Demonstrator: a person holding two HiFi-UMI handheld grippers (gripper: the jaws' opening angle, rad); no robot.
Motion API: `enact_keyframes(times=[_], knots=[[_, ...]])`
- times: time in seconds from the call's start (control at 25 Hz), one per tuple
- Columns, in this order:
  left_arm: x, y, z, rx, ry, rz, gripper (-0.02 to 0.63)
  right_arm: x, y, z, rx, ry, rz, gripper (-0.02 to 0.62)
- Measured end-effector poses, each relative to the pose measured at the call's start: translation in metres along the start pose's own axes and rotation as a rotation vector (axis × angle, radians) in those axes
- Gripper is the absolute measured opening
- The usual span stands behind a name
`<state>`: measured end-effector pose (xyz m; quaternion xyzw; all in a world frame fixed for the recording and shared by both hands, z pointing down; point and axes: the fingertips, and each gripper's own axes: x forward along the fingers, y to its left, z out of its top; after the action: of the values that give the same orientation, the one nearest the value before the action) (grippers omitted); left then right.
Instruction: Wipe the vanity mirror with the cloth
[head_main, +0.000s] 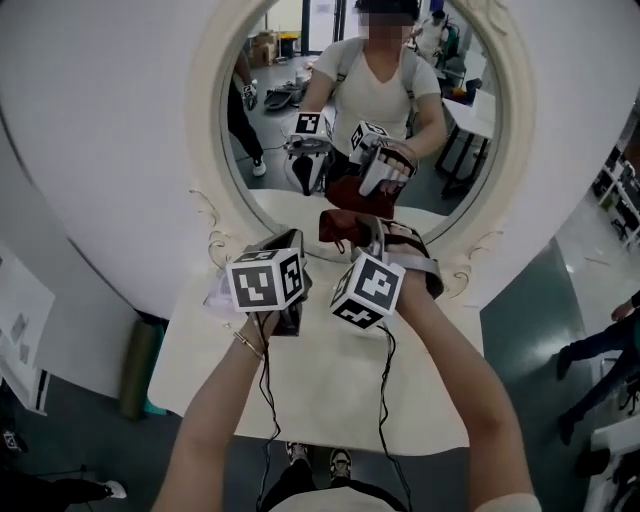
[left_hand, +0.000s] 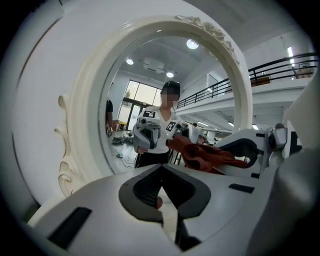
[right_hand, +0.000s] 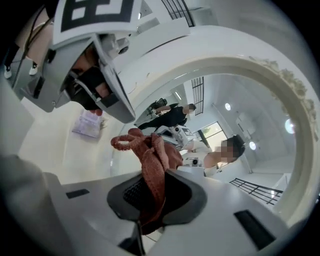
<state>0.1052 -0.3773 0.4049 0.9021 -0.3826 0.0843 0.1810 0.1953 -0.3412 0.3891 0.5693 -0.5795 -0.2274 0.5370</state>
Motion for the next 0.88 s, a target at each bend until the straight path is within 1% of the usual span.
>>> enact_keyframes(times=[0.16,0.32,0.52,0.6,0.68,0.8,0.88], knots=[[-0.010,-0.034,0.054,0.039,-0.076,-0.032,0.005,-0.043,-0.084,0.004,0.015,-0.019,-0.144,0.060],[-0.018,-0.075,0.113,0.079,-0.167,-0.072,0.005,-0.087,-0.172,0.007,-0.013,-0.029,-0.326,0.060],[-0.030,-0.119,0.172,0.138,-0.251,-0.110,0.005,-0.131,-0.254,0.012,-0.015,-0.029,-0.477,0.060],[-0.033,-0.132,0.191,0.156,-0.278,-0.124,0.005,-0.141,-0.276,0.013,-0.025,-0.026,-0.520,0.060],[-0.034,-0.142,0.203,0.171,-0.295,-0.135,0.005,-0.146,-0.288,0.012,-0.036,-0.024,-0.549,0.060],[-0.034,-0.151,0.210,0.188,-0.305,-0.142,0.005,-0.145,-0.294,0.010,-0.052,-0.021,-0.567,0.060],[-0.030,-0.155,0.208,0.191,-0.300,-0.148,0.005,-0.140,-0.292,0.007,-0.064,-0.012,-0.564,0.060]])
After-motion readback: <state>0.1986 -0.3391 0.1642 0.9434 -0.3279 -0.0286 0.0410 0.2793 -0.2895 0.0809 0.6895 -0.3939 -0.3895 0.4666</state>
